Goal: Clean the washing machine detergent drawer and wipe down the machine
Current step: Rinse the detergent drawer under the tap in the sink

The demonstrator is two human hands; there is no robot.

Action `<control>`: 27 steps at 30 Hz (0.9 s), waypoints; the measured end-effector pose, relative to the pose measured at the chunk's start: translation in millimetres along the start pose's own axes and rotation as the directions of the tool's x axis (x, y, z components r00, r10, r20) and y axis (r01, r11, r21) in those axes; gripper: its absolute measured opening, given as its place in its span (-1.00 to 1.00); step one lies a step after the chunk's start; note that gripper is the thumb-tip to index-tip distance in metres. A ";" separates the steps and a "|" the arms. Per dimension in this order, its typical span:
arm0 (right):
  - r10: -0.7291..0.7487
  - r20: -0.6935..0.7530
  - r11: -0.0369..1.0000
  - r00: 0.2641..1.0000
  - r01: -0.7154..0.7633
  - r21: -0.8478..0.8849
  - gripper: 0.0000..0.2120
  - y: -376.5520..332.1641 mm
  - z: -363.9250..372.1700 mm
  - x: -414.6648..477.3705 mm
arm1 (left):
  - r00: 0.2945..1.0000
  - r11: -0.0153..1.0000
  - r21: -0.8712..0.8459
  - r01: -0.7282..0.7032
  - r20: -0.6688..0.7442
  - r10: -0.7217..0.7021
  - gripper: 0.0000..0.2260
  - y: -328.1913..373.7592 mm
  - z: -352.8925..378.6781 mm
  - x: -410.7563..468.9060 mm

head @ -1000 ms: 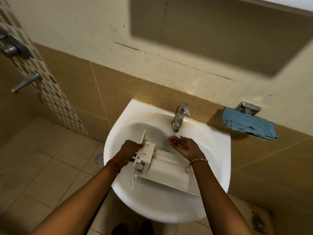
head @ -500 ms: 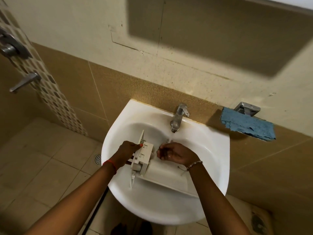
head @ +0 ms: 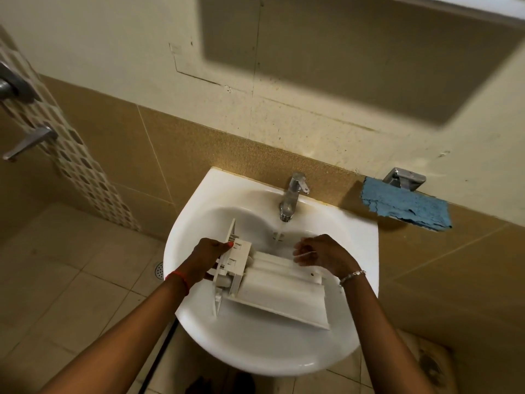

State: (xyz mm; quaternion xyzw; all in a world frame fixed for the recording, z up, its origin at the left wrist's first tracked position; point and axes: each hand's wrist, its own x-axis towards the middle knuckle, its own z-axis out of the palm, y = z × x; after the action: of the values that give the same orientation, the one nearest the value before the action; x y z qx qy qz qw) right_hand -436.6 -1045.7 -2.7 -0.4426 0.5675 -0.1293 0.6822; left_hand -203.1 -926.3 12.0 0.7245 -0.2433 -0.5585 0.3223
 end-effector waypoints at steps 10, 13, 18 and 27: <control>-0.011 0.180 0.500 0.984 -0.150 0.853 -0.71 -6.8 60.4 54.3 | 1.000 1.000 -0.001 0.024 0.000 -0.024 -0.68 0.1 1.3 -3.2; -0.044 0.236 0.626 0.971 -0.158 0.764 -0.65 -3.7 62.8 53.8 | 1.000 1.000 0.007 0.027 0.004 -0.027 -0.68 -1.4 1.1 -2.5; 0.146 0.366 0.971 0.919 -0.204 0.124 -0.70 -4.6 49.5 30.1 | 0.999 0.999 0.019 0.026 0.021 -0.026 -0.73 -1.1 2.2 -2.6; 0.027 -0.057 0.995 0.998 -0.021 0.096 -0.75 -11.1 6.5 24.7 | 1.000 0.997 0.076 0.002 0.020 -0.003 -0.80 -3.5 3.8 2.2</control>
State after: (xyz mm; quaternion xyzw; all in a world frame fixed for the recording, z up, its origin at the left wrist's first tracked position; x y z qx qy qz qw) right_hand -419.2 -1065.8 -10.9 -0.3987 0.5856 -0.1608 0.6872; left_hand -206.2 -926.2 7.3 0.7308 -0.2668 -0.5567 0.2912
